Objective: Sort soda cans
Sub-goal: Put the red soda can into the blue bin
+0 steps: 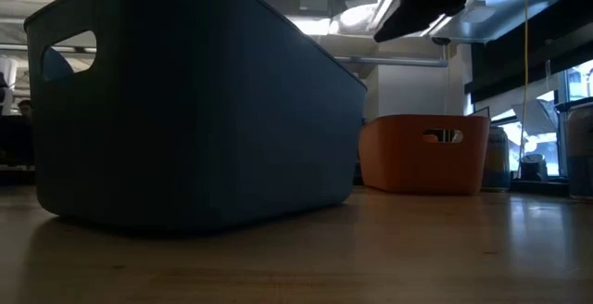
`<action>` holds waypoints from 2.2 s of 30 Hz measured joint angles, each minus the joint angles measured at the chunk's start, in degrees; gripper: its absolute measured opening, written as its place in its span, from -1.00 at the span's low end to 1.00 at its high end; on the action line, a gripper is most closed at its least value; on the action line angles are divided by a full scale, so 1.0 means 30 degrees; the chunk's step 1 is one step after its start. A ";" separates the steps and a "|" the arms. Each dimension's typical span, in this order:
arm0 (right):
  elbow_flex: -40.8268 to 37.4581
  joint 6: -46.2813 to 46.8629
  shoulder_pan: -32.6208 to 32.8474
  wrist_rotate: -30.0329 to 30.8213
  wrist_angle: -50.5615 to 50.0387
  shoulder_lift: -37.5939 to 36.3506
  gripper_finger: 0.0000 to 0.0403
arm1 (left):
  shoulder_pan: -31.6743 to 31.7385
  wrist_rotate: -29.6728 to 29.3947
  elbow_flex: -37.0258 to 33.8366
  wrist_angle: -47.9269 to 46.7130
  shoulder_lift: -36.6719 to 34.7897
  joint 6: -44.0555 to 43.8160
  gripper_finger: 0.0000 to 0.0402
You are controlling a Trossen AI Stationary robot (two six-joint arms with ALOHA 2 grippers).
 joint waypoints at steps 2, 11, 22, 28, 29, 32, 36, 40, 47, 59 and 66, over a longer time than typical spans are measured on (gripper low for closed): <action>0.0000 0.0067 0.0000 0.0007 -0.0021 0.0000 0.88 | -0.0813 0.0522 0.0492 0.0163 0.0001 -0.0651 0.44; 0.0000 0.1014 0.0000 -0.1093 0.0921 0.0032 0.88 | -0.4167 0.3499 0.1007 0.1436 0.0158 -0.4035 0.44; 0.0000 0.2501 0.0002 -0.2856 0.4250 0.1235 0.88 | -0.7414 0.5979 0.1007 0.3866 0.1620 -0.6688 0.44; 0.0000 0.2496 0.0000 -0.2725 0.7143 0.2959 0.88 | -0.8600 0.6359 0.1007 0.4536 0.2892 -0.7411 0.44; 0.0000 0.2499 0.0001 -0.2668 0.7341 0.3117 0.88 | -0.8728 0.6430 0.1007 0.4452 0.3093 -0.7630 0.44; 0.0000 0.2606 0.0007 -0.2696 0.7403 0.3232 0.88 | -0.8936 0.7091 0.1007 0.4547 0.3562 -0.8324 0.44; 0.0000 0.2985 0.0007 -0.2865 0.7388 0.3279 0.88 | -0.9255 0.7614 0.1007 0.4932 0.4440 -0.9146 0.44; 0.0000 0.3033 0.0007 -0.3181 0.7345 0.3279 0.82 | -0.9397 0.7639 0.1007 0.4843 0.5362 -0.9340 0.44; 0.0000 0.3161 0.0022 -0.3380 0.6247 0.3279 0.41 | -0.9201 0.9279 0.1406 0.4736 0.7044 -1.1104 0.44; 0.0000 0.3798 0.0022 -0.2637 0.2250 0.3279 -0.28 | -0.9440 1.2807 0.5349 0.4681 0.9779 -1.1611 0.44; 0.0000 0.4009 0.0022 -0.2637 0.0974 0.3276 -0.35 | -0.9485 1.2905 0.5349 0.4405 1.1284 -1.1666 0.44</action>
